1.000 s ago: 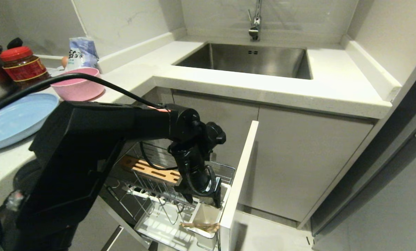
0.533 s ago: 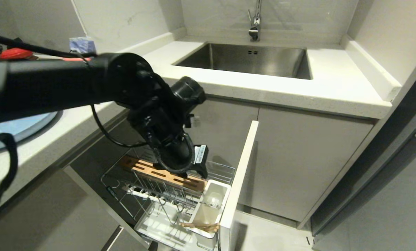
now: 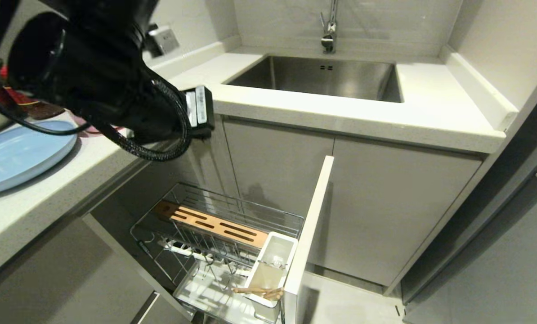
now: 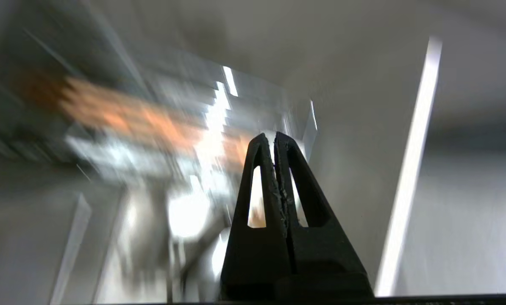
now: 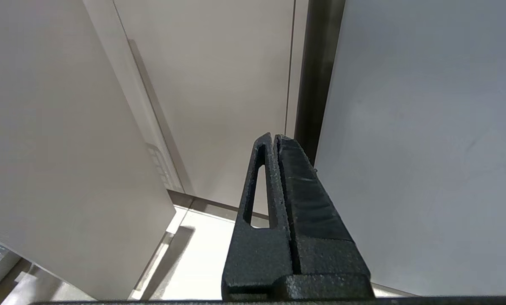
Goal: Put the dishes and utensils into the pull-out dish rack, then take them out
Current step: Pick up the bowl and place it in the cupboard
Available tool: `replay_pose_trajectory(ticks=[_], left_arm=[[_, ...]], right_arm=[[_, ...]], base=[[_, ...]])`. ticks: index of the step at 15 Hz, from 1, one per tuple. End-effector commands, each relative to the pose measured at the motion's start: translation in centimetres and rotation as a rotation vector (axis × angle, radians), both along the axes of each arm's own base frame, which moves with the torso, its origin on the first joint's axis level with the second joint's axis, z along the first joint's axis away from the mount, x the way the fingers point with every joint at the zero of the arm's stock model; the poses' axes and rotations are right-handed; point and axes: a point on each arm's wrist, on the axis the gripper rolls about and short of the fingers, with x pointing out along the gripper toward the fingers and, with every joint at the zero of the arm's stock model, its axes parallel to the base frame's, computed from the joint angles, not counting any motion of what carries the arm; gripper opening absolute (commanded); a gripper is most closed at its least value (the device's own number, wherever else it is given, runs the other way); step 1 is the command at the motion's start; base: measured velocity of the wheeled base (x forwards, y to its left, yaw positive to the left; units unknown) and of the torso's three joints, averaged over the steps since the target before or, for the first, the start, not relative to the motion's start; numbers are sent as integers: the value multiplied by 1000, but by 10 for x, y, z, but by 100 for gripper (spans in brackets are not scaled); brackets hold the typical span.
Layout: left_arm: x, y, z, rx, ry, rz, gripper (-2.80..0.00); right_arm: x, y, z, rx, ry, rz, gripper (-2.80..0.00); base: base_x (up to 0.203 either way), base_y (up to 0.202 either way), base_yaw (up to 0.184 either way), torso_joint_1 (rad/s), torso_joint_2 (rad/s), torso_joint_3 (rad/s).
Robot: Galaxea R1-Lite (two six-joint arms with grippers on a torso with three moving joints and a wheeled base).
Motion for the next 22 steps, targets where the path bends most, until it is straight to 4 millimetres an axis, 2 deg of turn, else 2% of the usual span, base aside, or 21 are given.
replay_pose_trajectory(ticks=[1, 3, 5, 6, 8, 11, 14, 17, 22], left_arm=[[-9, 17, 27, 14, -195, 122, -280], [-1, 28, 39, 41, -302, 192, -280], [9, 48, 47, 75, -363, 280, -280], [14, 58, 50, 95, -384, 322, 0], [27, 73, 50, 133, -401, 382, 0], [62, 91, 43, 197, -424, 452, 0], [86, 101, 30, 232, -396, 395, 0], [97, 115, 22, 281, -358, 414, 0], [106, 118, 9, 315, -276, 411, 0]], right_arm=[[2, 0, -7, 0, 25, 0, -280], [2, 0, -7, 0, 25, 0, -280], [2, 0, -7, 0, 25, 0, -280], [2, 0, -7, 0, 25, 0, -280], [2, 0, -7, 0, 25, 0, -280], [2, 0, -7, 0, 25, 0, -280], [2, 0, -7, 0, 25, 0, -280], [2, 0, -7, 0, 25, 0, -280], [2, 0, -7, 0, 25, 0, -280]], base=[[0, 0, 0, 0, 0, 0], [0, 0, 0, 0, 0, 0], [0, 0, 0, 0, 0, 0], [0, 0, 0, 0, 0, 0], [0, 0, 0, 0, 0, 0], [0, 0, 0, 0, 0, 0], [0, 0, 0, 0, 0, 0], [0, 0, 0, 0, 0, 0], [0, 0, 0, 0, 0, 0]])
